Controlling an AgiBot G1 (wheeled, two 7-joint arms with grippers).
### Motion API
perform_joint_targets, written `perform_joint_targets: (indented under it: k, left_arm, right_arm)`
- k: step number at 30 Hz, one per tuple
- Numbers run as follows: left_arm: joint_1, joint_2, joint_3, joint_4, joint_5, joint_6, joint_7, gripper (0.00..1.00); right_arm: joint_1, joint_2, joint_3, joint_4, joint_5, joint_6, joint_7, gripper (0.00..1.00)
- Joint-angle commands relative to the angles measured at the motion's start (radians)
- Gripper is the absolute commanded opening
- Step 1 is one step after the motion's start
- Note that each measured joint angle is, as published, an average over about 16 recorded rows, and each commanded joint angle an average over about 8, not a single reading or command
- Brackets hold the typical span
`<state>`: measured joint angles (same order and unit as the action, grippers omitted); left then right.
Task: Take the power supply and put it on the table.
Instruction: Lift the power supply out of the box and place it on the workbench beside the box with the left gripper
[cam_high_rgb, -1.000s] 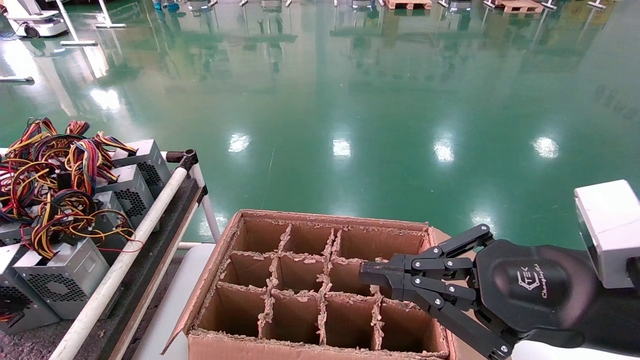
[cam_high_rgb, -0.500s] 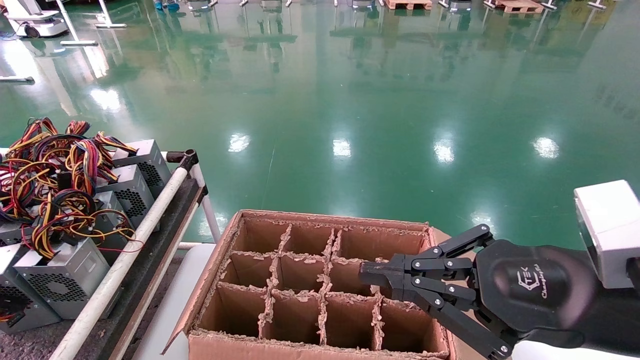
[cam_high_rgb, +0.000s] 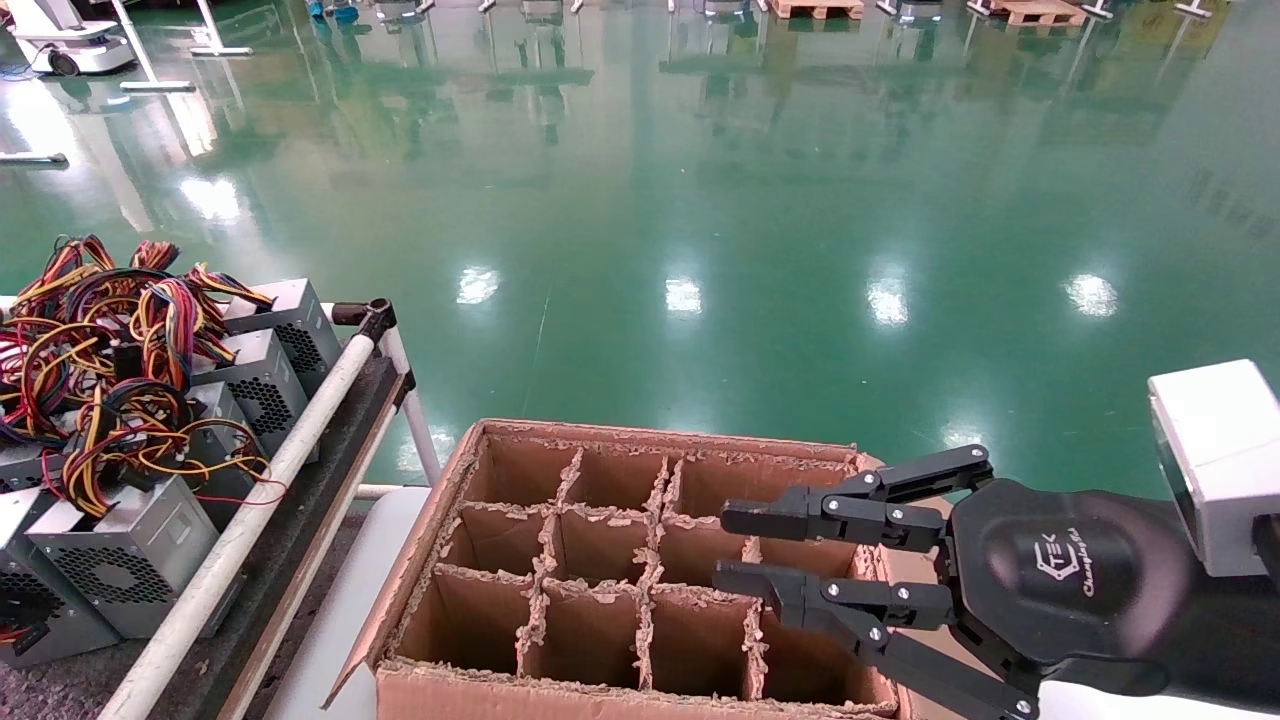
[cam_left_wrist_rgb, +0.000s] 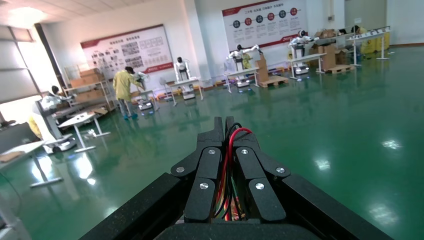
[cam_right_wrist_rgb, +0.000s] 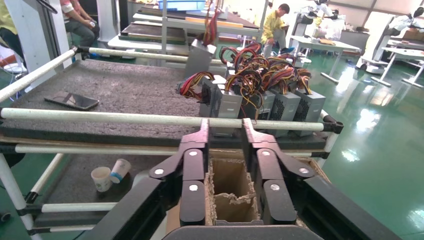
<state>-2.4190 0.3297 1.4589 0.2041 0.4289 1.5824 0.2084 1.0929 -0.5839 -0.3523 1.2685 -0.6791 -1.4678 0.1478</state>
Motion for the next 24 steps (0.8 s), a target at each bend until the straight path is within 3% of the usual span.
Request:
perform_joint_targets:
  k: [1,16,24]
  left_arm:
    - [0.029,0.004,-0.016,0.007,-0.003,0.003,0.0,0.0]
    - [0.331,0.056,-0.211,0.029,-0.073,0.009,0.013,0.0]
    - [0.436,0.051,-0.284,0.028,-0.094,0.011,0.029,0.0]
  right_arm:
    - [0.0,0.0,0.0,0.0,0.0,0.0,0.0,1.0]
    - [0.0,0.0,0.0,0.0,0.0,0.0,0.0,1.0]
    - [0.0,0.0,0.0,0.0,0.0,0.0,0.0,1.0]
